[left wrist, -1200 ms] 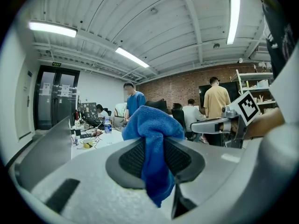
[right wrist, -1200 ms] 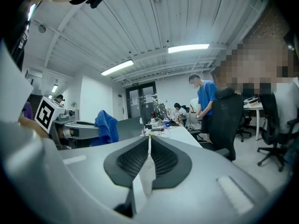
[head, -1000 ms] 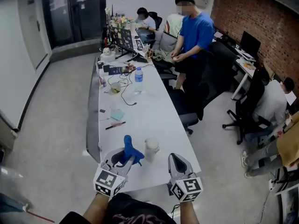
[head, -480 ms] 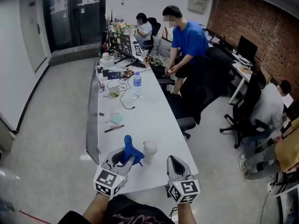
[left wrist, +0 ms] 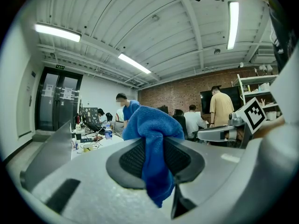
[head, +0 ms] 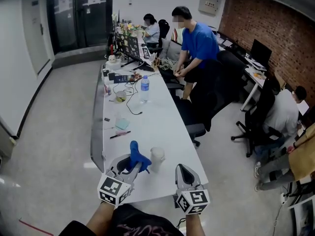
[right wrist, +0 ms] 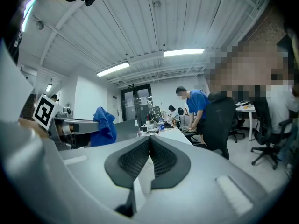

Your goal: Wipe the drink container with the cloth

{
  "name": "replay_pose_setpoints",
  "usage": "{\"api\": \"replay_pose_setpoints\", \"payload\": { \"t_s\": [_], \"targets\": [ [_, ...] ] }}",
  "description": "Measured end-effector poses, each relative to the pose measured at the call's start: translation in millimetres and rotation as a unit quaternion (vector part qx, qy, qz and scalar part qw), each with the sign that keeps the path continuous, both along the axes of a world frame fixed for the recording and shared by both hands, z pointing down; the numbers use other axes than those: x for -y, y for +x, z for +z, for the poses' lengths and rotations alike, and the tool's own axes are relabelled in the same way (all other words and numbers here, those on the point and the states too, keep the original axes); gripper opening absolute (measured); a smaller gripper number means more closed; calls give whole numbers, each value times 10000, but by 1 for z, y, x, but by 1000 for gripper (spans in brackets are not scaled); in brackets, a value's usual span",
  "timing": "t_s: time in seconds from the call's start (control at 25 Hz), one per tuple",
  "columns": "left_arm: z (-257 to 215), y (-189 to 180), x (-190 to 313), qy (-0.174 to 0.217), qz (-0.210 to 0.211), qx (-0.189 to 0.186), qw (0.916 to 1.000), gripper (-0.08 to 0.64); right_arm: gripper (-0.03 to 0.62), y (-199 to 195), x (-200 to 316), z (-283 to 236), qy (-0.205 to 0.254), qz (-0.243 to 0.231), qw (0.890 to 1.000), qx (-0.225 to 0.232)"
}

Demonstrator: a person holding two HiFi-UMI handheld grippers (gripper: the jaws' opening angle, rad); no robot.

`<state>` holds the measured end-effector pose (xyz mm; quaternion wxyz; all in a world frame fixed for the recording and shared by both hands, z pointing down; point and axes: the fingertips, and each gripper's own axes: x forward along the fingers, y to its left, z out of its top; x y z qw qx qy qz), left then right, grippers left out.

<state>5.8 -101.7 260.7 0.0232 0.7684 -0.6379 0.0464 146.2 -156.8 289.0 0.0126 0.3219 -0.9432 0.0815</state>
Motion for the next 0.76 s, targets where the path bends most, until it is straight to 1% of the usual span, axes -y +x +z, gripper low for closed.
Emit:
{"api": "replay_pose_setpoints", "payload": {
  "t_s": [0.76],
  "targets": [
    [3,-3,1,23,-49,-12,10000,95,-6,0,1,6,39,5,10000,-16]
  ]
}}
